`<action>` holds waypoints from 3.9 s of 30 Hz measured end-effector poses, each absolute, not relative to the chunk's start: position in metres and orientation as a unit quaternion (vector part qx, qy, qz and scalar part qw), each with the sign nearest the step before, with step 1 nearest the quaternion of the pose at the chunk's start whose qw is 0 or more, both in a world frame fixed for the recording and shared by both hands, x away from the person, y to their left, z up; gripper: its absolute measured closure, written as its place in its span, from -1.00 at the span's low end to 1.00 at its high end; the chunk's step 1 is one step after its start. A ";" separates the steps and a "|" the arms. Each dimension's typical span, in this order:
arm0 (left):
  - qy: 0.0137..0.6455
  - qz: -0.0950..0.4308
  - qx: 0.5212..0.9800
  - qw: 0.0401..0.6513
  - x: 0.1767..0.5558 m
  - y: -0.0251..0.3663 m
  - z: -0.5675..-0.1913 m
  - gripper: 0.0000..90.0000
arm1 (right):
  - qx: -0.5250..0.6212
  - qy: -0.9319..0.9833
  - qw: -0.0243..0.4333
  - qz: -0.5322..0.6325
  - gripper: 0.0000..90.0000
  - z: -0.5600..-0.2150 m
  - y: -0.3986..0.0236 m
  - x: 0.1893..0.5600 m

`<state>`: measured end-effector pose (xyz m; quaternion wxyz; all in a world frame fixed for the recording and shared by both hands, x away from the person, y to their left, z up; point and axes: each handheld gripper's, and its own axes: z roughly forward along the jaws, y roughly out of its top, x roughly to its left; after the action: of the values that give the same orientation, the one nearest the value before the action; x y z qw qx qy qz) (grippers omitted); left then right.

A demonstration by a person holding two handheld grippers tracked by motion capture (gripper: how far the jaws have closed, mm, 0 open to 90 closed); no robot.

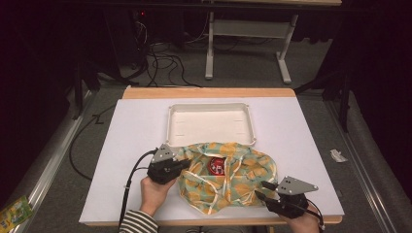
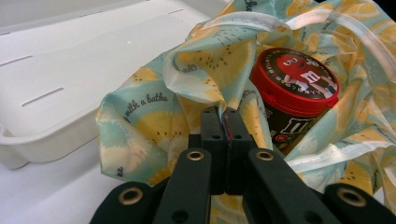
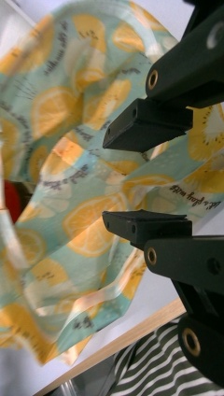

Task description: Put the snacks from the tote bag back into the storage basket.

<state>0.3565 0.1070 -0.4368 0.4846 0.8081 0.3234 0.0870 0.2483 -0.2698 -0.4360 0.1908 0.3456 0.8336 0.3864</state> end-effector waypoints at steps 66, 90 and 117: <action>0.342 0.097 0.804 0.476 0.363 0.112 -0.437 0.99 | 0.449 0.788 0.199 0.371 0.18 -0.414 -0.327 0.271; 0.323 0.104 0.809 0.479 0.364 0.094 -0.423 0.99 | 0.318 0.837 0.160 0.415 0.11 -0.421 -0.225 0.260; 0.336 0.129 0.823 0.439 0.362 0.099 -0.443 0.75 | 0.422 0.813 0.212 0.342 1.00 -0.417 -0.276 0.321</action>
<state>0.3617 0.0992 -0.4431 0.4388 0.8233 0.3359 0.1294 0.3214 -0.2759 -0.4169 0.2117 0.4217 0.8126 0.3421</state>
